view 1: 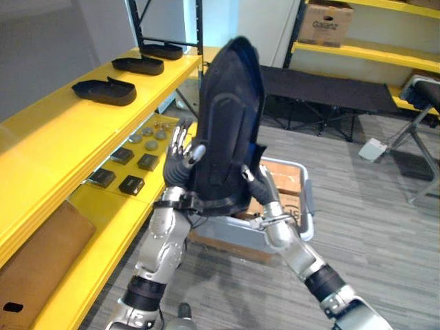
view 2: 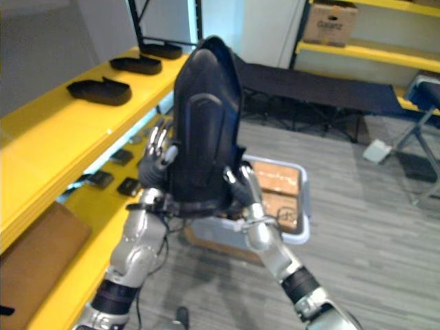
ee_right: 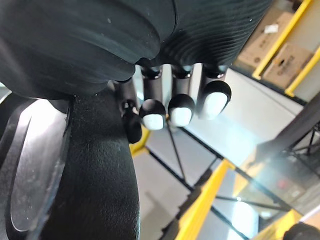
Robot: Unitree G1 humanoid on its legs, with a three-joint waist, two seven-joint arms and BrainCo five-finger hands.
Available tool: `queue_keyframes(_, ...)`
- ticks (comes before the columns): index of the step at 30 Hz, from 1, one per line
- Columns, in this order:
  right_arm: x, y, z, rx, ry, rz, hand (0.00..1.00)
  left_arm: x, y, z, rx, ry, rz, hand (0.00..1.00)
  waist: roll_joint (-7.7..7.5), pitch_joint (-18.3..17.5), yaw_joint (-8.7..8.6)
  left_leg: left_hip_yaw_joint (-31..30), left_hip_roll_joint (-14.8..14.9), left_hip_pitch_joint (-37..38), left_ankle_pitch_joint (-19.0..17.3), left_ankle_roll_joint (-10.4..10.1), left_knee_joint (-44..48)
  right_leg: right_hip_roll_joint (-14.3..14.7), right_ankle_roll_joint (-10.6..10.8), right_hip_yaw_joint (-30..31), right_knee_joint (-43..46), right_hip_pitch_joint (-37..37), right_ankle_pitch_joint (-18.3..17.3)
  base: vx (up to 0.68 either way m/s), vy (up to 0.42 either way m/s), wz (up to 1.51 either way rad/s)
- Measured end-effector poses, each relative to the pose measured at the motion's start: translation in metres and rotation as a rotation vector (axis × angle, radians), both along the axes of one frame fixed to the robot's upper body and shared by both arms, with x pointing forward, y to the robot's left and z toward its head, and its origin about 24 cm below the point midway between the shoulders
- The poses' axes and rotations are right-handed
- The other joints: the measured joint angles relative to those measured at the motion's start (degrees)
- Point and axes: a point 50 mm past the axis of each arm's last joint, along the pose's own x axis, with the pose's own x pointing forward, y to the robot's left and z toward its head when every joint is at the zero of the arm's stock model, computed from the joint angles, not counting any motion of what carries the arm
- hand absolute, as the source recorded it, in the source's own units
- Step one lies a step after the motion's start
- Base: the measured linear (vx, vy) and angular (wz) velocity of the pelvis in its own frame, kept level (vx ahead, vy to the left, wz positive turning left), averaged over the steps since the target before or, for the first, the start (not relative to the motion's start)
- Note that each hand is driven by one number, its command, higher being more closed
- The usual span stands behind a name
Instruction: Walk over and take plastic housings, then place them on the shelf
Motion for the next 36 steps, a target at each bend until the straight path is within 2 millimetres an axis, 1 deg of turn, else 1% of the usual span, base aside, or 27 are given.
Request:
queue_keyframes(4,-0.001,0.000,-0.014,-0.039,0.050,0.006,1.00,0.003,0.002,-0.007,0.142,0.009,0.027,1.00,-0.04,-0.02,0.00,-0.11,0.10,-0.29,0.01,0.01,0.01,0.24,0.23,0.06,-0.45,-0.02,0.22,0.00,0.000,0.00)
queue_keyframes(9,-0.005,0.002,-0.021,-0.064,0.083,0.033,1.00,0.009,0.010,-0.009,0.298,-0.006,0.072,1.00,-0.09,-0.07,0.00,-0.14,0.23,-0.73,0.02,0.01,0.02,0.61,0.33,0.14,-1.16,-0.01,1.07,0.01,-0.002,0.00)
queue_keyframes(18,-0.008,0.003,-0.027,-0.104,0.114,0.074,1.00,0.014,0.016,-0.017,0.394,0.021,0.091,1.00,0.12,-0.20,-0.12,-0.08,0.24,-0.73,0.02,0.01,0.02,0.60,0.31,0.32,-1.14,-0.06,1.18,0.00,0.000,0.00)
queue_keyframes(21,-0.011,0.004,-0.030,-0.140,0.115,0.095,1.00,0.017,0.022,-0.024,0.426,0.061,0.080,1.00,0.57,-0.64,-0.11,-0.08,0.24,-0.73,0.01,0.00,0.02,0.59,0.30,0.33,-1.08,-0.10,1.17,0.00,0.000,0.00)
queue_keyframes(23,-0.012,0.002,-0.032,-0.179,0.111,0.105,1.00,0.019,0.026,-0.033,0.441,0.118,0.078,1.00,1.14,-1.12,-0.07,-0.08,0.24,-0.73,0.01,0.00,0.02,0.58,0.29,0.32,-1.04,-0.11,1.16,0.00,0.000,0.00)
queue_keyframes(24,-0.012,0.002,-0.032,-0.186,0.108,0.105,1.00,0.020,0.026,-0.035,0.445,0.130,0.077,0.00,1.26,-1.19,-0.07,-0.08,0.25,-0.73,0.00,0.00,0.02,0.59,0.27,0.32,-1.04,-0.11,1.15,0.00,0.000,0.00)
queue_keyframes(26,-0.011,0.000,-0.032,-0.201,0.102,0.103,1.00,0.021,0.028,-0.041,0.470,0.168,0.056,0.00,1.69,-1.45,-0.07,-0.08,0.30,-0.73,0.00,-0.01,0.02,0.62,0.22,0.32,-1.02,-0.12,1.11,0.00,0.000,0.00)
queue_keyframes(32,-0.007,-0.007,-0.028,-0.211,0.086,0.080,1.00,0.018,0.026,-0.054,0.523,0.227,-0.041,0.00,1.83,-1.51,-0.05,-0.08,0.29,-0.73,-0.04,-0.06,0.02,0.61,0.22,0.33,-0.96,-0.13,1.11,0.00,0.000,0.00)
queue_keyframes(33,-0.006,-0.008,-0.028,-0.222,0.085,0.082,1.00,0.018,0.027,-0.056,0.537,0.235,-0.049,1.00,1.84,-1.50,-0.08,-0.08,0.29,-0.73,-0.05,-0.08,0.02,0.61,0.22,0.34,-0.94,-0.15,1.11,0.00,0.000,0.00)
queue_keyframes(36,-0.006,-0.010,-0.028,-0.234,0.090,0.087,1.00,0.018,0.028,-0.059,0.557,0.244,-0.059,1.00,1.95,-1.44,-0.10,-0.08,0.29,-0.73,-0.16,-0.22,0.02,0.60,0.20,0.38,-0.90,-0.16,1.10,0.00,0.000,0.00)
